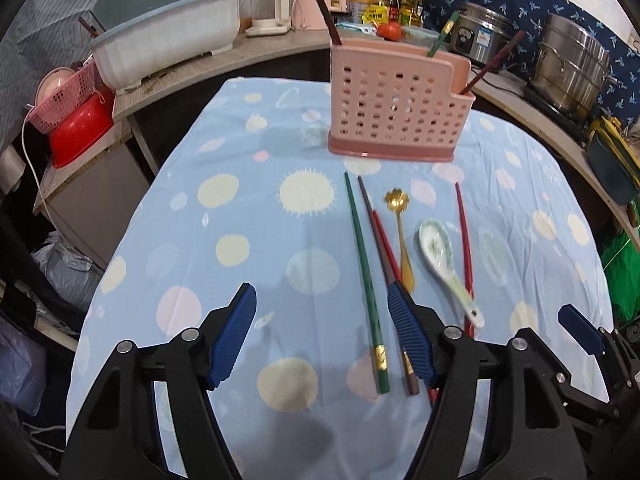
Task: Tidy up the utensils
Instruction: 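Move both open grippers back toward the red chopsticks and spoons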
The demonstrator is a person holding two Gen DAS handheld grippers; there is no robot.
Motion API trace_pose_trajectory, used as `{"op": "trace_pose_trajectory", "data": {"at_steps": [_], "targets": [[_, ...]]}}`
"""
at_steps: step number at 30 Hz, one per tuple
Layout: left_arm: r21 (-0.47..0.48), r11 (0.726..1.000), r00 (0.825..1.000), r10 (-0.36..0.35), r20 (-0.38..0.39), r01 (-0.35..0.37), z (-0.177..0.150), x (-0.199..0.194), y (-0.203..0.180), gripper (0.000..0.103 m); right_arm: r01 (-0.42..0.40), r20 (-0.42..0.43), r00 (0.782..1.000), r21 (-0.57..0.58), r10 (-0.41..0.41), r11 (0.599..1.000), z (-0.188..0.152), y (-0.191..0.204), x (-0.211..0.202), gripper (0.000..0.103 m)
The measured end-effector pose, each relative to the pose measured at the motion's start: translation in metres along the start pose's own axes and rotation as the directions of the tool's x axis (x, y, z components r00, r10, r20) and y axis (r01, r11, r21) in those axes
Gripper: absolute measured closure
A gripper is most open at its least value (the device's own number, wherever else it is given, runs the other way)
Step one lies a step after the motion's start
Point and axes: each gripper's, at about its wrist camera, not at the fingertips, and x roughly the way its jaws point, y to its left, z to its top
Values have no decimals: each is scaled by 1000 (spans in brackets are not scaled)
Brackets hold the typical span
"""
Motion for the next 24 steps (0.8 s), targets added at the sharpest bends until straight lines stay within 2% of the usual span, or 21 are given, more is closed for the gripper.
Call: {"op": "trace_pose_trajectory", "data": {"at_steps": [10,24], "targets": [[9,1000,998,8,-61,-7,-25,15,6,43,35,-81,996,-26,-37,999,-18,12,32,54],[13,1000,997,12,-82,-11,-27,24,5,43,65,-129,989,-54,-71,996,-20,19,57,70]]}}
